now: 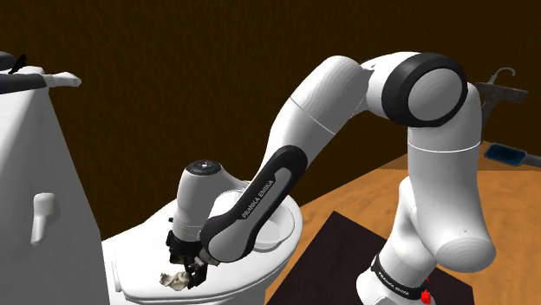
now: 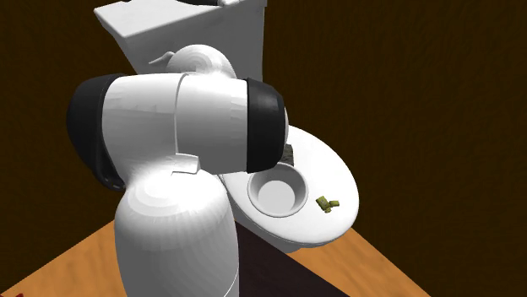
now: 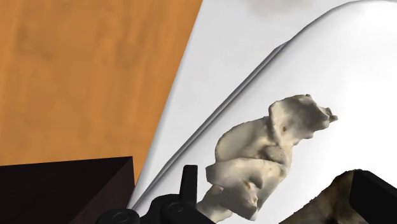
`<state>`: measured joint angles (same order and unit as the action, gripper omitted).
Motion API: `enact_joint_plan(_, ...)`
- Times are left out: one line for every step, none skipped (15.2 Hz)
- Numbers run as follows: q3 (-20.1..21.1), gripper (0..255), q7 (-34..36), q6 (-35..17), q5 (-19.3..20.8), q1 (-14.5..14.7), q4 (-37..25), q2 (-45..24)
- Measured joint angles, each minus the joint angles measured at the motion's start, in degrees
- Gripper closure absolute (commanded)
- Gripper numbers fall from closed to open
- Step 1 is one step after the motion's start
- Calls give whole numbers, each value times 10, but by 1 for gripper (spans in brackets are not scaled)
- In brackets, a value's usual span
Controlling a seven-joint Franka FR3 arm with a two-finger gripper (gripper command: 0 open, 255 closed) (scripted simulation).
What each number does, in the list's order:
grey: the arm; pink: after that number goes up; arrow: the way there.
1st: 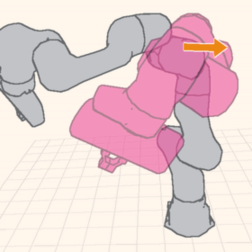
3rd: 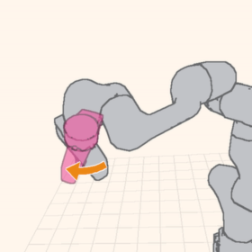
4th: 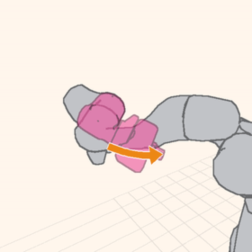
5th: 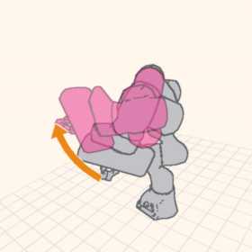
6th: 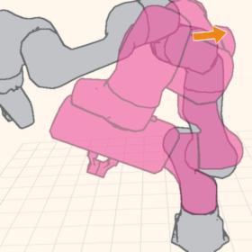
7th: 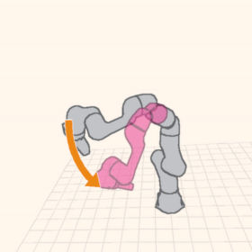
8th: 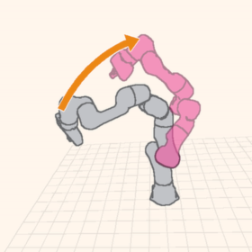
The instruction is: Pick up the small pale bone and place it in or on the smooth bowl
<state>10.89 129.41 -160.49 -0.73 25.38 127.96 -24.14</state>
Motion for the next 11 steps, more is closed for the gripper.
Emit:
enact_joint_plan(0,0,0,0,0,0,0,0)
enact_joint_plan(0,255,0,0,0,0,0,0)
enact_joint_plan(0,255,0,0,0,0,0,0)
enact_joint_plan(0,255,0,0,0,0,0,0)
enact_joint_plan(0,255,0,0,0,0,0,0)
enact_joint_plan(0,255,0,0,0,0,0,0)
enact_joint_plan(0,255,0,0,0,0,0,0)
enact_joint_plan(0,255,0,0,0,0,0,0)
enact_joint_plan(0,255,0,0,0,0,0,0)
enact_joint_plan(0,255,0,0,0,0,0,0)
enact_joint_plan(0,255,0,0,0,0,0,0)
